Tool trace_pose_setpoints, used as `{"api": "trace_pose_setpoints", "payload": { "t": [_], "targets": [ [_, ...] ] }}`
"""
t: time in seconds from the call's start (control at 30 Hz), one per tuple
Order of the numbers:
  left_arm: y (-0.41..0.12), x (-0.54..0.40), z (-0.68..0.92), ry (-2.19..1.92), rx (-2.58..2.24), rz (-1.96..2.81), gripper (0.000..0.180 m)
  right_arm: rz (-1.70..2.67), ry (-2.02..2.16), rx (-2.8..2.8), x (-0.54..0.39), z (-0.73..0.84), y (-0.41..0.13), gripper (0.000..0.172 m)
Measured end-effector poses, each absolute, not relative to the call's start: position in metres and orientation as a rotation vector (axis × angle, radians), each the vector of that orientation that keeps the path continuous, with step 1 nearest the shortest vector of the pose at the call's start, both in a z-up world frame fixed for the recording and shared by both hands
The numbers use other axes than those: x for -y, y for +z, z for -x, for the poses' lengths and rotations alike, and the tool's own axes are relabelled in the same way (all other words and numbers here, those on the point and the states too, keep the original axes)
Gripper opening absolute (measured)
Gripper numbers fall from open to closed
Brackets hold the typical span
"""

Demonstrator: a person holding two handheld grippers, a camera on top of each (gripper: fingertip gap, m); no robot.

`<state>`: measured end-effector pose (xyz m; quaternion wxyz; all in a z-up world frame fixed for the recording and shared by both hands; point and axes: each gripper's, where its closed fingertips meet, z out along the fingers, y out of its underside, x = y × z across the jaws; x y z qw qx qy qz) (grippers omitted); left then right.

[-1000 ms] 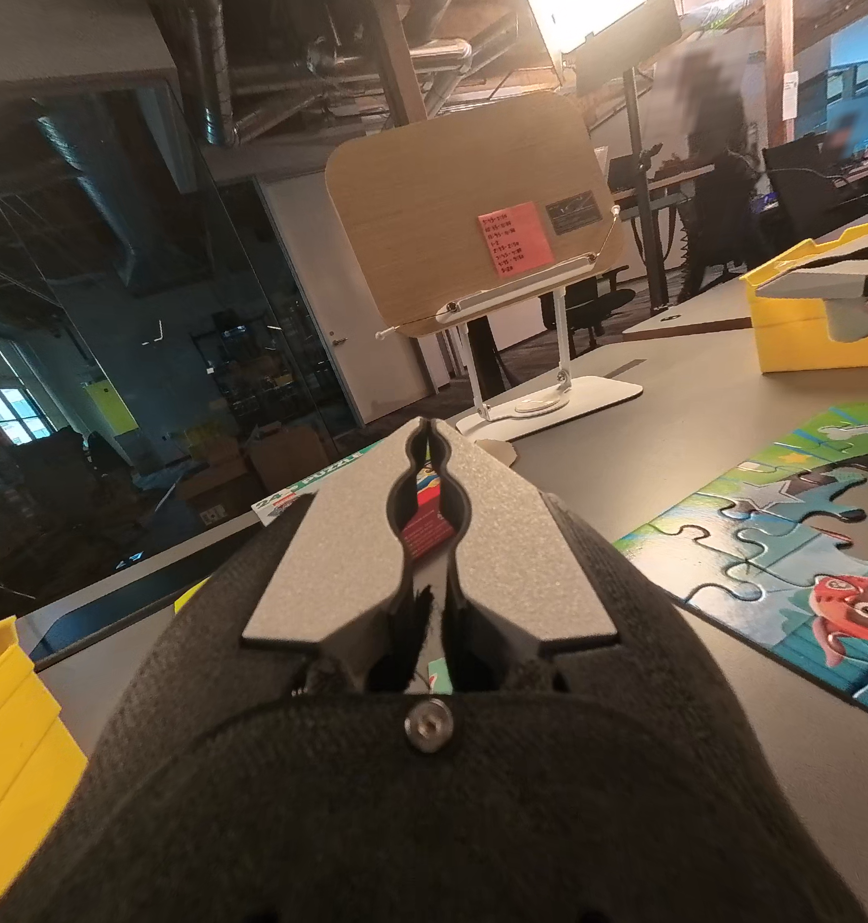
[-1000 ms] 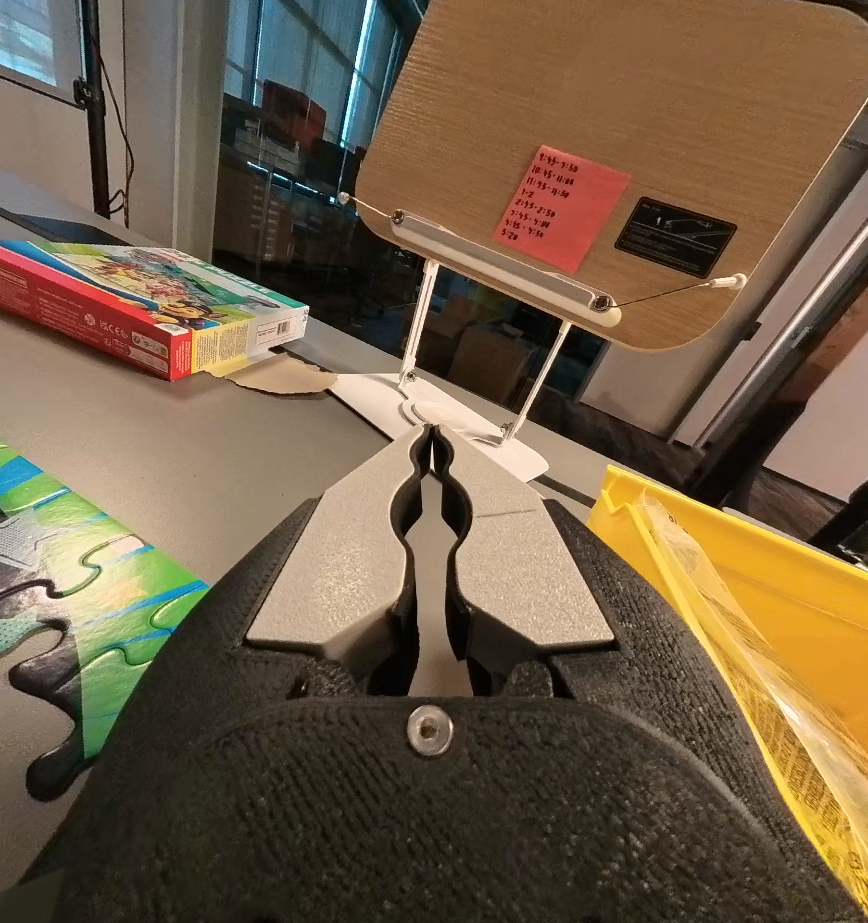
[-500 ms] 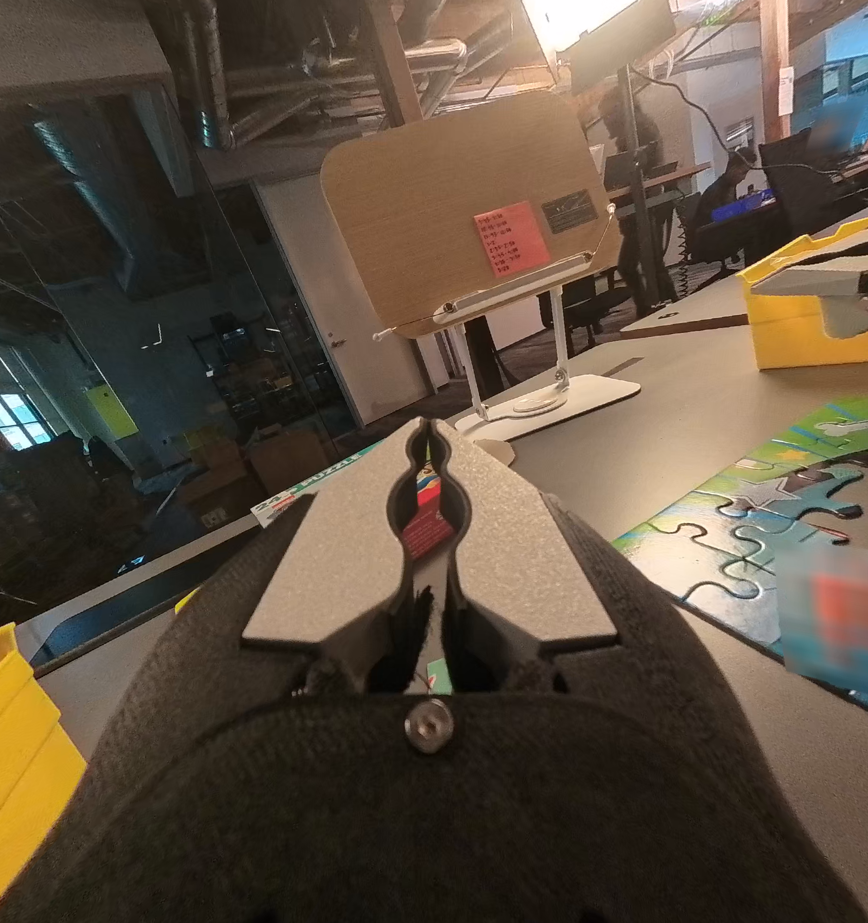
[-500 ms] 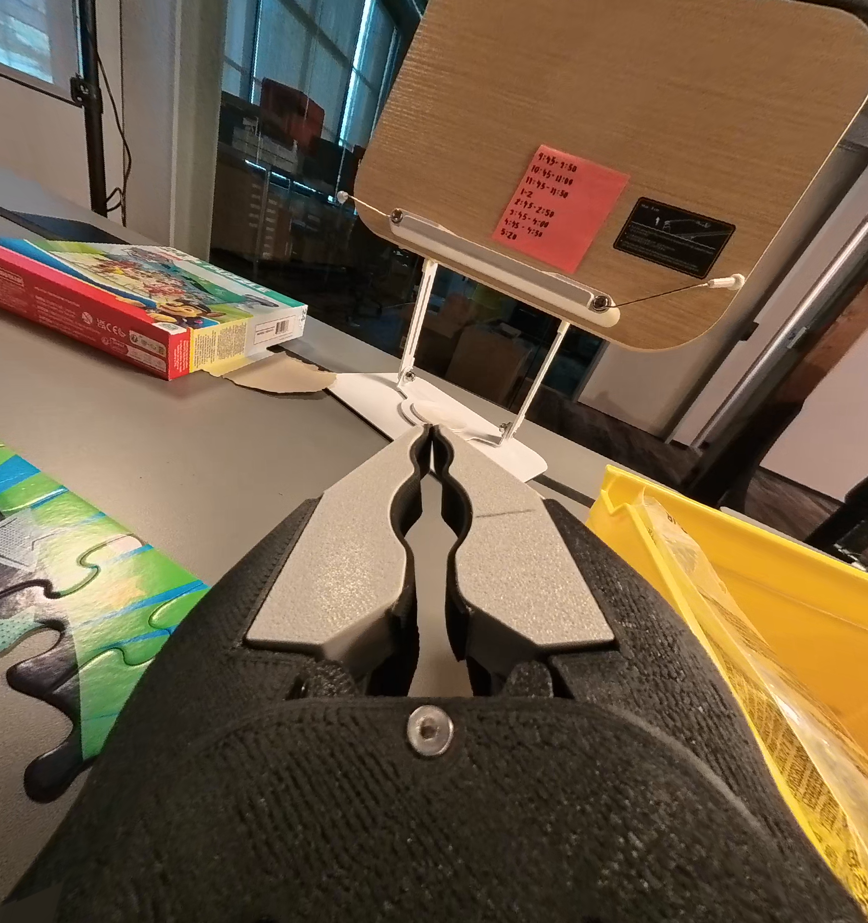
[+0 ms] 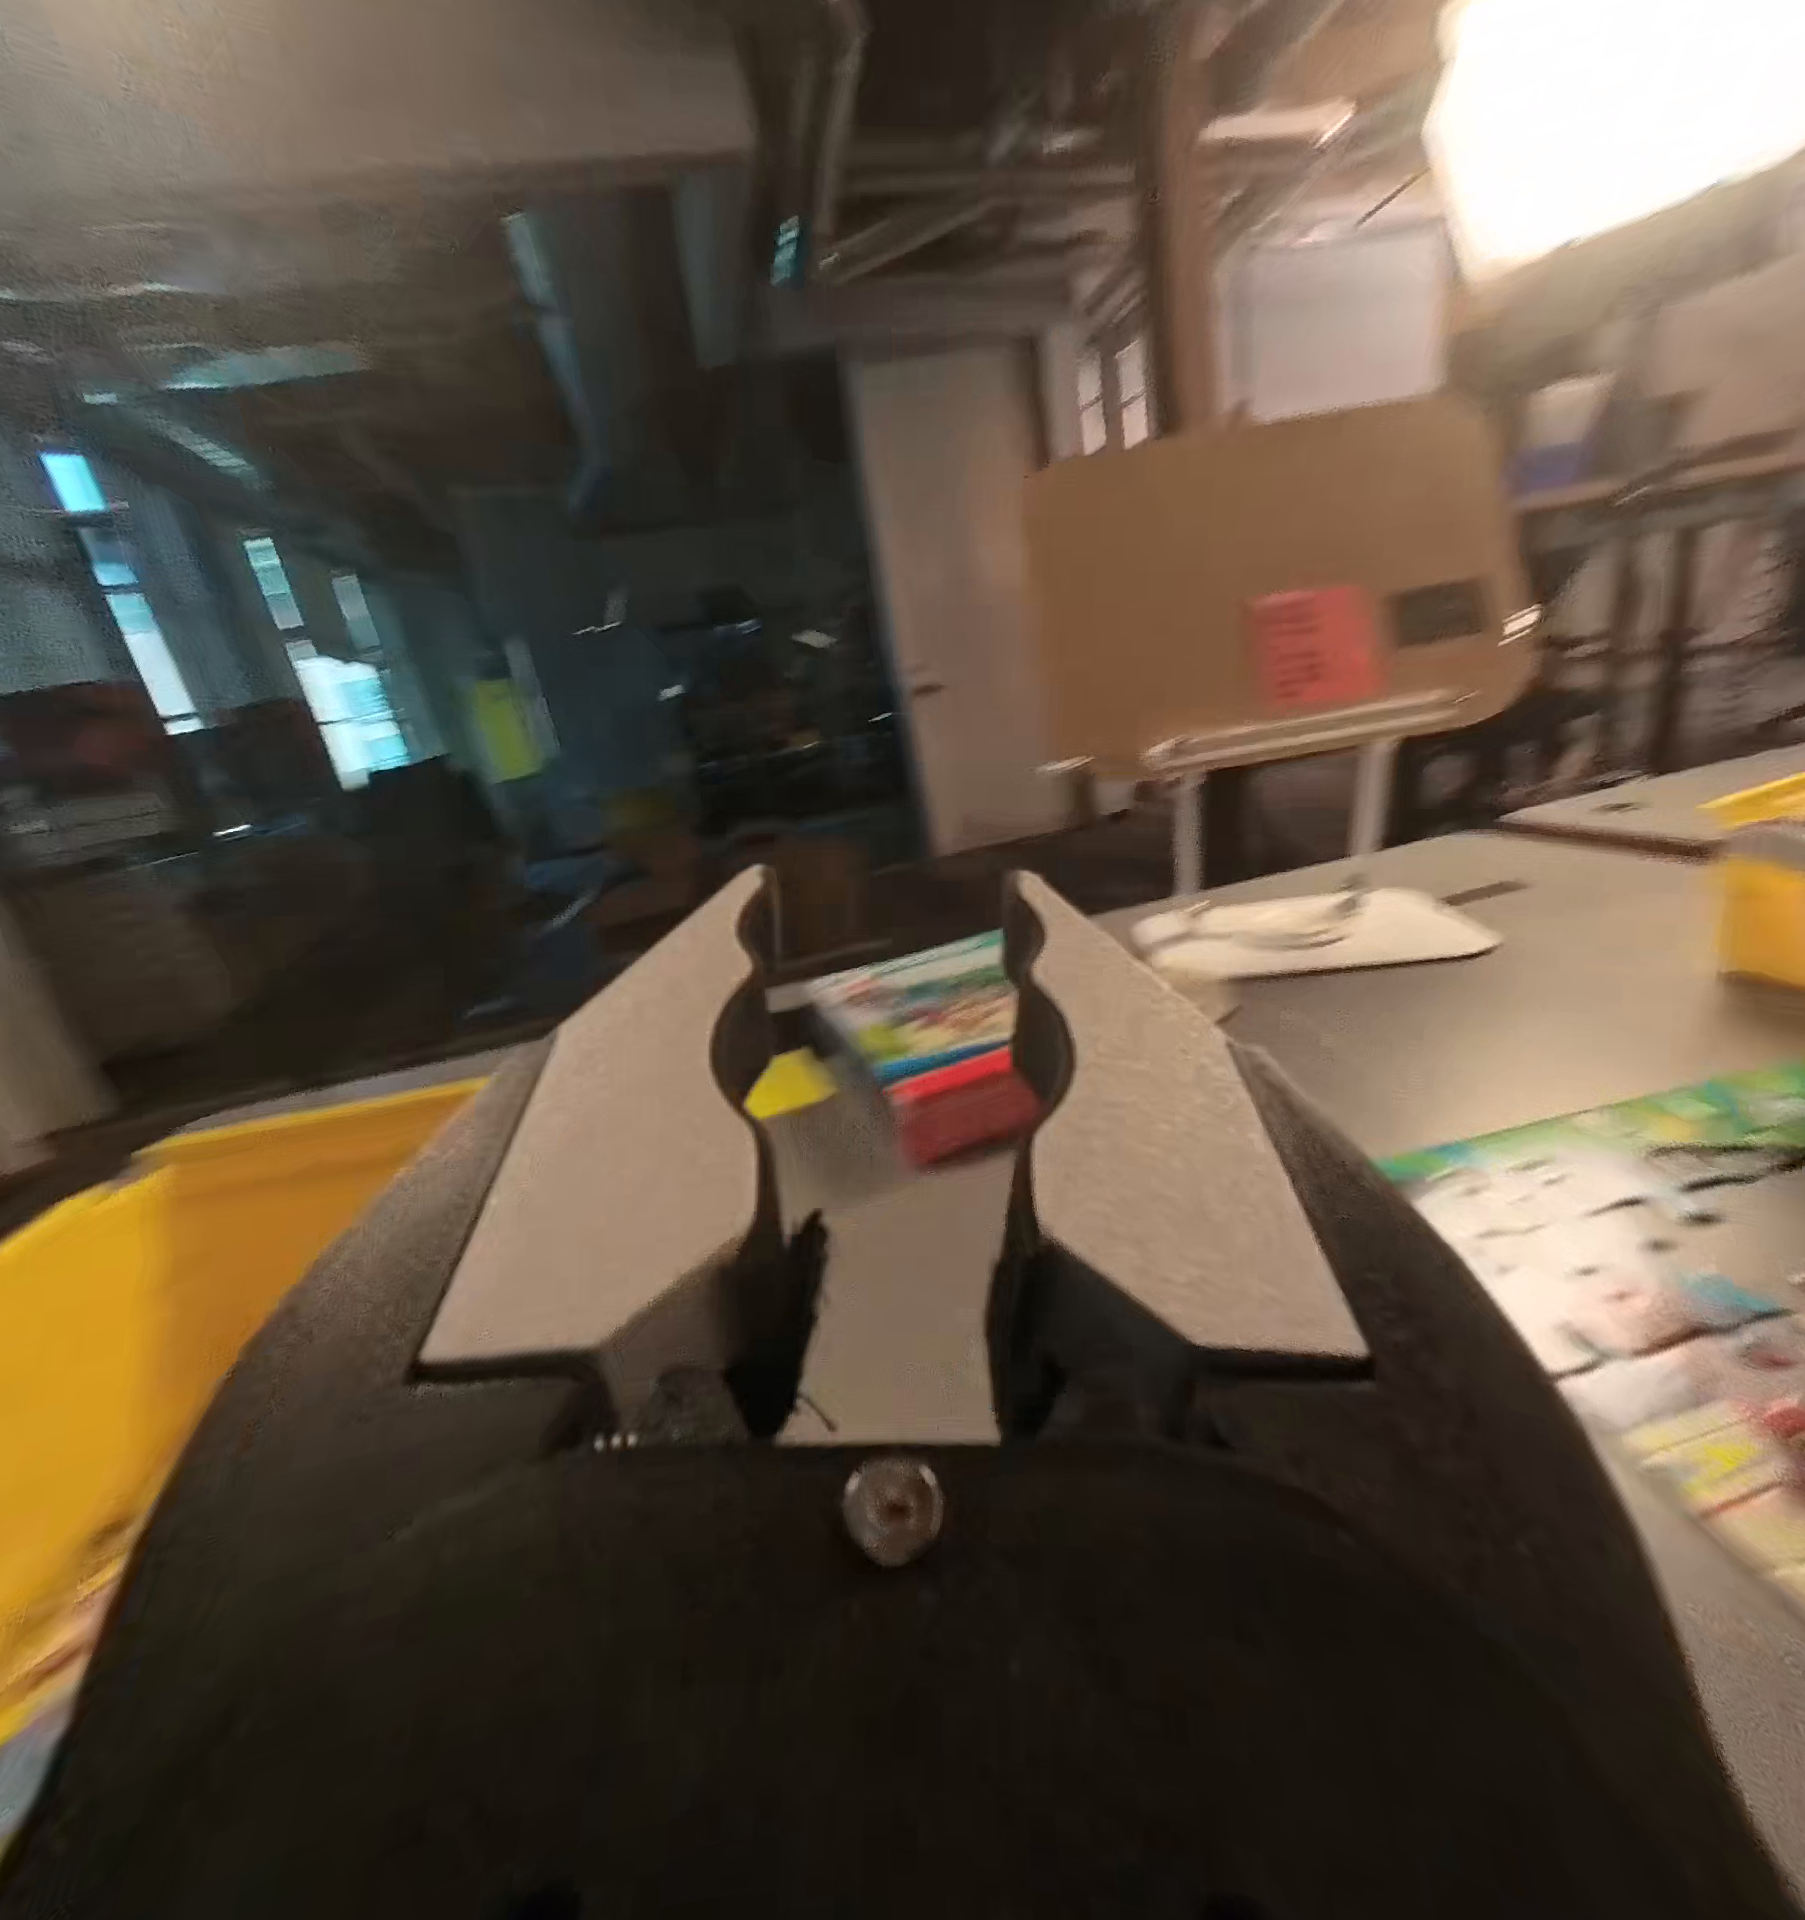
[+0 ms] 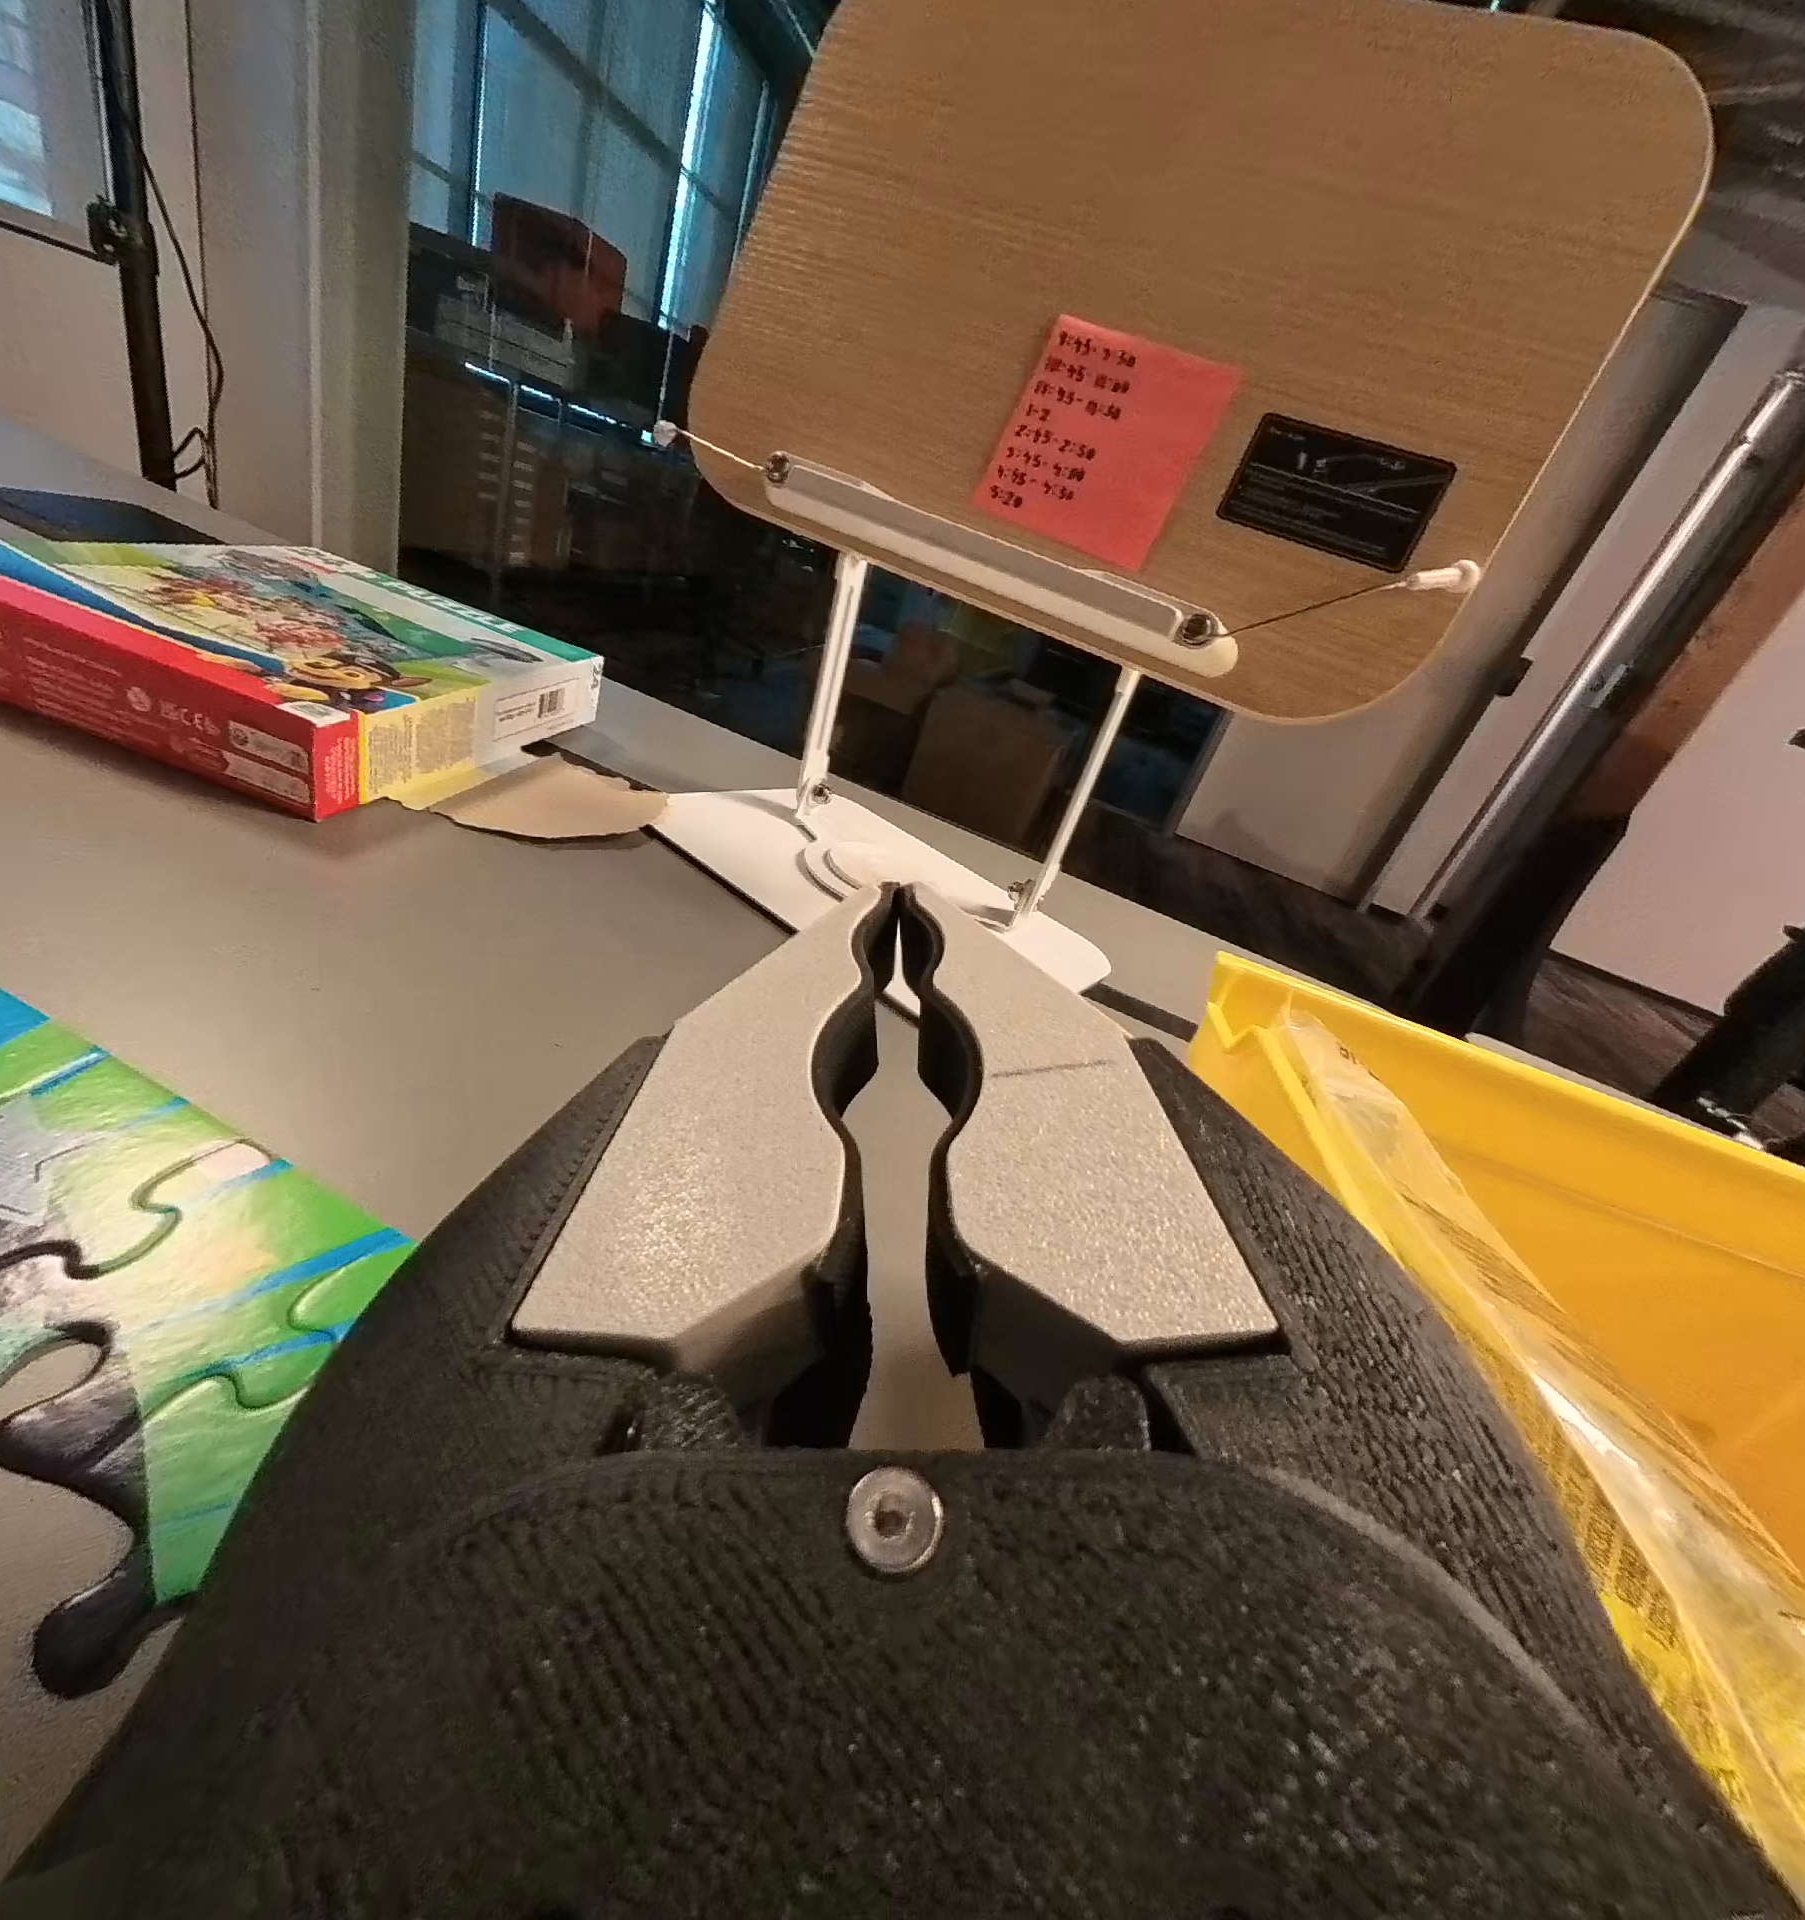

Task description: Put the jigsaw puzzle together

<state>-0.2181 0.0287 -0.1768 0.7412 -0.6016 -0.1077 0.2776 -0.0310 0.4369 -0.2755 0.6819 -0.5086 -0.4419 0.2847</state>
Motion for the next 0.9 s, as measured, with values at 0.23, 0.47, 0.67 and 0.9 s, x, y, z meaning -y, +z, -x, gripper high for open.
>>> {"api": "trace_pose_setpoints", "payload": {
  "t": [0.23, 0.47, 0.67, 0.9],
  "targets": [
    [-0.261, 0.086, 0.276, 0.582, 0.695, 1.548, 0.075, 1.123, 0.62, 1.029, -0.432, 0.035, -0.277, 0.0],
    [-0.312, 0.077, 0.266, 0.444, 0.678, 1.756, 0.038, 1.142, 0.625, 0.994, -0.435, 0.031, -0.276, 0.0],
    [-0.316, 0.054, 0.247, 0.462, 0.586, 1.834, 0.027, 1.14, 0.611, 0.994, -0.435, 0.03, -0.276, 0.0],
    [-0.318, 0.025, 0.213, 0.461, 0.486, 1.907, 0.015, 1.135, 0.599, 1.005, -0.434, 0.031, -0.277, 0.0]
  ]
}}
